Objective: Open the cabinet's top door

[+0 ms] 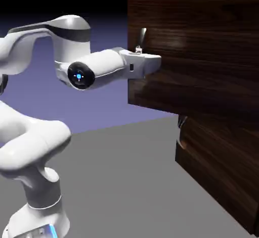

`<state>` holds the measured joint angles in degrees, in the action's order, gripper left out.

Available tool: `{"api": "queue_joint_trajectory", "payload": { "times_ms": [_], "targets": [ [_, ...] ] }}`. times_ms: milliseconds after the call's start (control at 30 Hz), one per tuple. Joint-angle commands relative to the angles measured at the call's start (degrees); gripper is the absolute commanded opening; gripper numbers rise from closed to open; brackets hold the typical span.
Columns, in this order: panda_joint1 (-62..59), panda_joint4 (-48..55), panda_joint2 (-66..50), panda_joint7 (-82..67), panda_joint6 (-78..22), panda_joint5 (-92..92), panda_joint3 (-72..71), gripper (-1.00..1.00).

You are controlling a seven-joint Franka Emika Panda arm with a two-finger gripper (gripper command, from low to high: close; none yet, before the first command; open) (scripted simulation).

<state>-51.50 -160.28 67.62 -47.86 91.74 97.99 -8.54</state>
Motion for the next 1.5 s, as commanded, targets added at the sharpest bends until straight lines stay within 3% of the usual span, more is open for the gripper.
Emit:
{"api": "queue_joint_trajectory", "payload": {
  "times_ms": [0, 100, 233, 633, 800, 967, 1467],
  "targets": [
    [-0.1, 0.4, -1.2, -0.7, -1.9, -2.1, 2.1, -1.0],
    [-0.6, 2.3, -5.7, -3.2, -8.3, -8.5, 8.3, -1.0],
    [6.6, 4.0, -8.5, -4.5, -6.6, -14.8, 15.7, -1.0],
    [13.5, 23.8, -32.8, -14.2, -32.2, -33.6, 37.8, -1.0],
    [7.3, 30.3, -41.7, -18.8, -42.2, -34.4, 35.7, -1.0],
    [11.7, 40.3, -50.7, -22.2, -50.3, -38.6, 41.8, -1.0],
    [40.1, 33.1, -22.8, -4.2, -24.1, -55.7, 54.3, -1.0]
  ]
}}
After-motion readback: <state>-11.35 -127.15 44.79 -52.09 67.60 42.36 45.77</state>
